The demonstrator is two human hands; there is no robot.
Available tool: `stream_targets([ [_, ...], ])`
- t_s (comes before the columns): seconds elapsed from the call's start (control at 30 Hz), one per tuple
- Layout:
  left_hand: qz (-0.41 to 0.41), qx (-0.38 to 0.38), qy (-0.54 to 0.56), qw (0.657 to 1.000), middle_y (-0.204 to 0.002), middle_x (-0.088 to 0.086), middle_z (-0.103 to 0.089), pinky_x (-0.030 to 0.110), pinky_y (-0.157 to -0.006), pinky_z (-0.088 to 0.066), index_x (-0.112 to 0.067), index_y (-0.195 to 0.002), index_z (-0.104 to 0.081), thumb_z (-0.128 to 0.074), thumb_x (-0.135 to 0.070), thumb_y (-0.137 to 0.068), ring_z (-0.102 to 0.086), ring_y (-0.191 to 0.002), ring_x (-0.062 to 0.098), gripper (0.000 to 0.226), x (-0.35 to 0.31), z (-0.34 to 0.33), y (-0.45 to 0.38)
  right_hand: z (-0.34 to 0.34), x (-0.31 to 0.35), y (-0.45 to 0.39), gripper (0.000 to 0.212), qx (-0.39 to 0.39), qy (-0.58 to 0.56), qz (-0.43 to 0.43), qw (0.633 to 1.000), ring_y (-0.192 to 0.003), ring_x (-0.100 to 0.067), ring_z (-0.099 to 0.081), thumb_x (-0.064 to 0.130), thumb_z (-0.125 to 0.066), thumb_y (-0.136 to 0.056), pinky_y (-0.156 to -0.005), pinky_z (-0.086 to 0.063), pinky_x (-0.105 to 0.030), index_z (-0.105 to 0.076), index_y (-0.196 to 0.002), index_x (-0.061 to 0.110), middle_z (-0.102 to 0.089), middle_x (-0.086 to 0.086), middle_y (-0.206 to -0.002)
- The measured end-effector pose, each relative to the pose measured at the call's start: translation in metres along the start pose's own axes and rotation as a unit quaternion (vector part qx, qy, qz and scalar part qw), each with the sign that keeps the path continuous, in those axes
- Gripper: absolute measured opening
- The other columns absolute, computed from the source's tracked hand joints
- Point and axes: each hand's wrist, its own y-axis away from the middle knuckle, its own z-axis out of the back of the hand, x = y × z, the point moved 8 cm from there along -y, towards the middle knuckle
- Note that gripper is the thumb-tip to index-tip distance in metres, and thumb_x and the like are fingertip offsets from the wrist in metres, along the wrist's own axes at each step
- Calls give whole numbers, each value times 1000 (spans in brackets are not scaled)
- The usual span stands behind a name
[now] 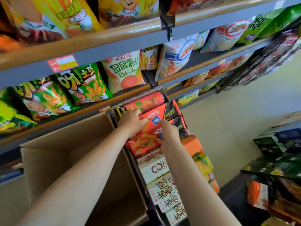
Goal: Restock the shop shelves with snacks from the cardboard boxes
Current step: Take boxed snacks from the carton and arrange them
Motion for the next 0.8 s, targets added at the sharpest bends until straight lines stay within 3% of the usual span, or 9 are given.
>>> stream_targets([
  [0.1, -38, -10, 16, 999, -109, 3, -54, 35, -76, -39, -23, -96, -52, -58, -34, -94, -51, -106, 27, 12, 1, 9, -1, -9, -11, -7, 62, 10, -14, 15, 1000, -101, -25, -56, 31, -61, -77, -95, -53, -51, -48, -133, 11, -48, -6, -125],
  [0.2, -59, 4, 35, 998, -101, 2, -52, 34, -71, -34, -21, -89, -49, -59, -27, -93, -47, -94, 22, 13, -2, 12, -1, -17, -11, -8, 43, 29, -21, 17, 999, -94, -20, -61, 23, -60, -85, -92, -56, -48, -53, -125, 11, -61, -7, -112],
  [0.37, -51, 31, 63, 996, -78, 3, -49, 34, -57, -31, -15, -91, -45, -52, -26, -99, -45, -66, 23, 16, -1, 16, 1, -11, 4, -14, 31, 39, -5, 13, 999, -94, -20, -63, 17, -58, -93, -91, -56, -41, -55, -119, 1, -54, -3, -89],
  [0.43, -43, -3, 90, 995, -85, 7, -55, 37, -62, -39, -15, -94, -46, -52, -25, -100, -53, -73, 26, 13, 6, 33, 6, -1, 14, -19, 16, 34, 6, 35, 999, -96, -19, -64, 16, -57, -92, -91, -57, -42, -62, -105, 8, -55, -3, -90],
  [0.47, -41, -26, 104, 993, -90, 7, -58, 38, -68, -44, -17, -94, -47, -53, -25, -99, -56, -80, 26, 12, 10, 45, 9, 3, 22, -20, 7, 32, 6, 55, 998, -84, -15, -61, 14, -54, -91, -82, -57, -39, -61, -90, 13, -55, -3, -86],
  [0.53, -49, -45, 134, 989, -93, -1, -58, 35, -74, -46, -23, -93, -47, -54, -26, -100, -56, -86, 18, 11, 15, 67, 21, 15, 34, -23, 19, 26, -25, 103, 994, -60, -10, -45, 9, -48, -88, -58, -42, -31, -51, -72, 19, -45, -2, -70],
  [0.63, -84, 13, 156, 984, -97, -7, -58, 32, -80, -47, -30, -90, -46, -56, -28, -100, -58, -95, 12, 14, 3, 75, 41, 46, 56, -19, 19, -58, -58, 184, 980, -59, -6, -55, 9, -45, -94, -54, -42, -20, -62, -93, 18, -59, 2, -74],
  [0.73, -96, 80, 150, 981, -103, 2, -61, 35, -86, -45, -21, -93, -52, -59, -26, -98, -58, -101, 17, 10, -21, 45, 51, 69, 73, -17, 25, -125, 2, 238, 963, -82, -12, -57, 14, -41, -97, -66, -45, -26, -64, -106, 16, -63, 0, -96],
  [0.8, -82, 87, 115, 986, -100, 1, -60, 35, -84, -45, -16, -89, -56, -65, -32, -94, -56, -97, 19, 19, -27, 24, 46, 72, 77, -27, 26, -102, 63, 216, 969, -88, -20, -55, 27, -40, -99, -76, -43, -31, -63, -103, 15, -61, -3, -95],
])
